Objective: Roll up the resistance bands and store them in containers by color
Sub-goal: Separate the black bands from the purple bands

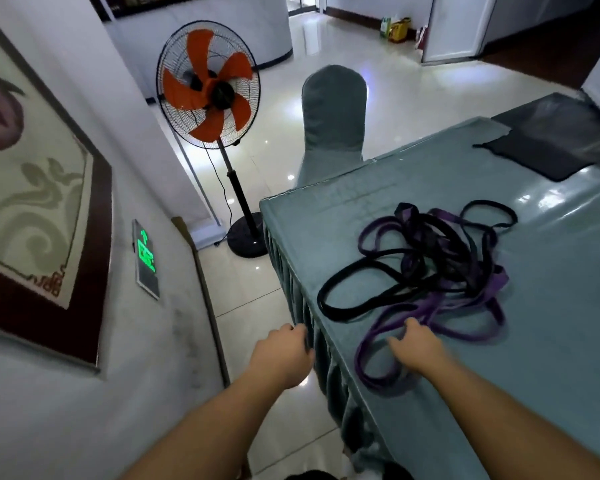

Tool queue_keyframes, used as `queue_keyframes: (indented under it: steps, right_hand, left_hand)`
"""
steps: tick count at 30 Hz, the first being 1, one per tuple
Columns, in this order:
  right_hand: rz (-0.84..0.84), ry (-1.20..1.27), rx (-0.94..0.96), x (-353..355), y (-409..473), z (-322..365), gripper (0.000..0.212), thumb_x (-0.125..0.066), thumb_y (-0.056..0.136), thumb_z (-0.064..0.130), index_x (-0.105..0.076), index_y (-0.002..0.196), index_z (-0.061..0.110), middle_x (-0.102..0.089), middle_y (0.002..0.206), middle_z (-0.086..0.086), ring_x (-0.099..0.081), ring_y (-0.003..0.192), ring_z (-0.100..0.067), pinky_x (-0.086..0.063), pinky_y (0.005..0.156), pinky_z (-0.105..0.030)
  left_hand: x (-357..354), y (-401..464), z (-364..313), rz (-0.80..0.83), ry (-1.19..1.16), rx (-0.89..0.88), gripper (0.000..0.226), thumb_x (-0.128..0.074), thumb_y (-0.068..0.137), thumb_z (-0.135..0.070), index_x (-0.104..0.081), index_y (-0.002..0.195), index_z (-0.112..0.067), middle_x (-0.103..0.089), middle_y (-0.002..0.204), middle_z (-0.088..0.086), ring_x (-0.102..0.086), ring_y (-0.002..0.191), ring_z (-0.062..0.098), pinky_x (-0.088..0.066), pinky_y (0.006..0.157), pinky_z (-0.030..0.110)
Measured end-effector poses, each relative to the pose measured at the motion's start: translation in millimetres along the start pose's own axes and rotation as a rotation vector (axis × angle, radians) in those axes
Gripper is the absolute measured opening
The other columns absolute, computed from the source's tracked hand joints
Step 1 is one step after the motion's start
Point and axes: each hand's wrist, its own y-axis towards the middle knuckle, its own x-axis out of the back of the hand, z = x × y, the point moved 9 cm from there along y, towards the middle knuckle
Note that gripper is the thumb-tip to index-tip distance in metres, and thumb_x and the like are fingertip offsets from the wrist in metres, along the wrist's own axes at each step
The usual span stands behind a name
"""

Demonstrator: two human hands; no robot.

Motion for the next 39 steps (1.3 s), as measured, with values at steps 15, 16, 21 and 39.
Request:
queue_keyframes:
  steps: [15, 16, 21, 39]
  right_hand:
    - [-0.106, 0.490, -0.433, 27, 24, -95, 0.060, -0.060, 0.094, 0.050, -0.045, 0.136, 0.009, -0.059, 0.141, -0.020, -0.058, 0.129, -0.037, -0.047, 0.097, -0.037]
    - [-0.113, 0.512, -0.465, 26, 23, -99, 0.063, -0.059, 0.095, 0.050, -0.044, 0.140, 0.008, -0.056, 0.145, -0.020, -0.056, 0.132, -0.037, -0.045, 0.100, -0.038]
    - [-0.125, 0.590, -0.603, 16, 23, -101, 0.068, -0.055, 0.100, 0.050, -0.038, 0.148, 0.004, -0.051, 0.151, -0.022, -0.053, 0.136, -0.038, -0.044, 0.103, -0.038]
    - [-0.189, 0.939, -0.741, -33, 49, -68, 0.066, -0.063, 0.092, 0.055, -0.051, 0.138, 0.010, -0.064, 0.133, -0.011, -0.064, 0.116, -0.028, -0.051, 0.092, -0.035]
  left_hand:
    - [-4, 149, -147, 0.276, 0.089, -0.416, 0.049, -0.047, 0.100, -0.049, -0.050, 0.141, -0.023, -0.056, 0.133, 0.007, -0.056, 0.120, 0.029, -0.049, 0.100, 0.041]
    - [-6, 156, -154, 0.296, 0.094, -0.447, 0.049, -0.047, 0.100, -0.049, -0.049, 0.141, -0.023, -0.056, 0.133, 0.007, -0.056, 0.119, 0.028, -0.049, 0.099, 0.040]
    - [-16, 191, -174, 0.412, 0.100, -0.557, 0.046, -0.048, 0.099, -0.048, -0.050, 0.139, -0.026, -0.058, 0.133, 0.004, -0.056, 0.110, 0.023, -0.048, 0.091, 0.035]
    - [-47, 219, -199, 0.549, 0.132, -0.743, 0.051, -0.052, 0.100, -0.036, -0.045, 0.148, -0.021, -0.044, 0.148, 0.002, -0.052, 0.130, 0.023, -0.042, 0.106, 0.032]
